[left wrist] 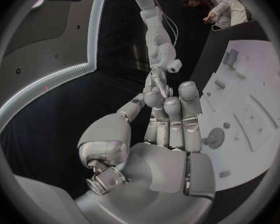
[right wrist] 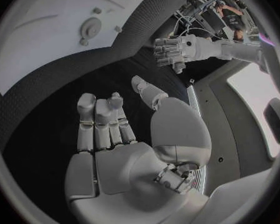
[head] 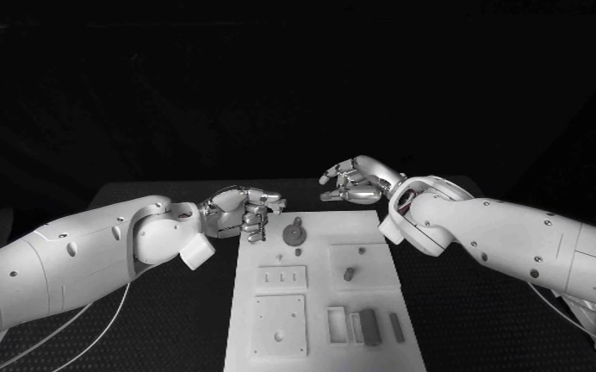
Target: Assemble the parts on the task board
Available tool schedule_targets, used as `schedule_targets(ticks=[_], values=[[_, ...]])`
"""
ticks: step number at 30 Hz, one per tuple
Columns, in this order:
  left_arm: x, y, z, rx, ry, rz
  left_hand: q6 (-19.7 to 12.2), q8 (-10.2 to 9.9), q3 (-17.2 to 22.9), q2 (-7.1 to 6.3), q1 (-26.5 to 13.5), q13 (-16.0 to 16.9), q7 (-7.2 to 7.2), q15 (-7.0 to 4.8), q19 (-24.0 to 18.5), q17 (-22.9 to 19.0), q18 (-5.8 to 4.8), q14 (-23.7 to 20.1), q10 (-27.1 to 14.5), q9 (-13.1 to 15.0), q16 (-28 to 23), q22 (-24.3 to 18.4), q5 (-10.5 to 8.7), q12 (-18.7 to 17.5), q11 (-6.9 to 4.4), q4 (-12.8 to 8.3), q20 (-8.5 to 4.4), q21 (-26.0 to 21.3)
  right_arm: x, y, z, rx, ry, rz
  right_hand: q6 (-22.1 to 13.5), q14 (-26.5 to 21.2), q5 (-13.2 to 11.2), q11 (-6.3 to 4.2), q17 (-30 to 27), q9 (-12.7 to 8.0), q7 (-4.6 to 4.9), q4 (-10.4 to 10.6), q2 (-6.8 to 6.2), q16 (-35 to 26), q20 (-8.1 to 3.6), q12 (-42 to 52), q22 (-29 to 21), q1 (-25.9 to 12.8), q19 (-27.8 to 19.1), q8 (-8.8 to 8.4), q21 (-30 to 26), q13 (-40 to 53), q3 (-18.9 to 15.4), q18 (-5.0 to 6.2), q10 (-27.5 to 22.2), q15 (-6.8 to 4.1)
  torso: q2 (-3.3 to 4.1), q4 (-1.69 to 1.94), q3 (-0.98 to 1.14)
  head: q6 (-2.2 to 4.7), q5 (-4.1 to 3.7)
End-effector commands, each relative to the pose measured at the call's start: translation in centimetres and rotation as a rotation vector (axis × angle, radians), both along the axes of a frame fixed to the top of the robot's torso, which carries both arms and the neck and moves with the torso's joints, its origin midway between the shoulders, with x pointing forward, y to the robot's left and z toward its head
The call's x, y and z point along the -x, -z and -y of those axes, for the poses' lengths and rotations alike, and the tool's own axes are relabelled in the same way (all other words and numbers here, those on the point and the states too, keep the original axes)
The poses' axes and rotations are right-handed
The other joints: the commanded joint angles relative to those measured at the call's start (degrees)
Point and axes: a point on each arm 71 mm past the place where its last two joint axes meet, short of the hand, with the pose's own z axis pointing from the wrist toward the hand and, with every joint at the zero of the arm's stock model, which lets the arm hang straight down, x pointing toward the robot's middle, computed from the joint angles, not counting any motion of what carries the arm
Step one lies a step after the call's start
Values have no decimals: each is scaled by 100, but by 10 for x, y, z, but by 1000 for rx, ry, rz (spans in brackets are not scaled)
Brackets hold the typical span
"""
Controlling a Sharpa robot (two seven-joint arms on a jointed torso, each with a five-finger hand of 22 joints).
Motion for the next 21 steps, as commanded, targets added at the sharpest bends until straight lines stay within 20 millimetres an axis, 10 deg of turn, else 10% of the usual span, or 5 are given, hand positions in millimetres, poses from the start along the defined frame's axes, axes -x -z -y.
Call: schedule_targets(ticks=[1, 21], values=[[-7, 4, 0, -114, -103, 52, 772, -54, 48, -75, 119, -28, -210, -27, -29, -28, 135, -70, -265, -21, -46, 93, 37, -46, -85, 31, -55, -10, 12, 2, -11, -138, -63, -46, -12, -36, 3, -17, -5, 3, 85, -16, 57, 3, -19, 39, 59, -40, -1, 38, -11, -9, -46, 311, -27, -15, -13, 1, -2, 44, 23], [-1, 7, 18, -188, -51, 114, 815, -123, 43, -80, 211, -61, -206, -9, -33, -61, 125, -58, -241, -36, -66, 92, 39, -75, -80, 63, -50, -29, 25, 12, -40, -220, -123, -135, -69, -117, 4, 1, -5, -30, 103, -150, 99, -6, 14, 51, 78, -211, -93, 23, -33, -31, -304, 311, -111, 2, -1, -4, -9, 135, 55]])
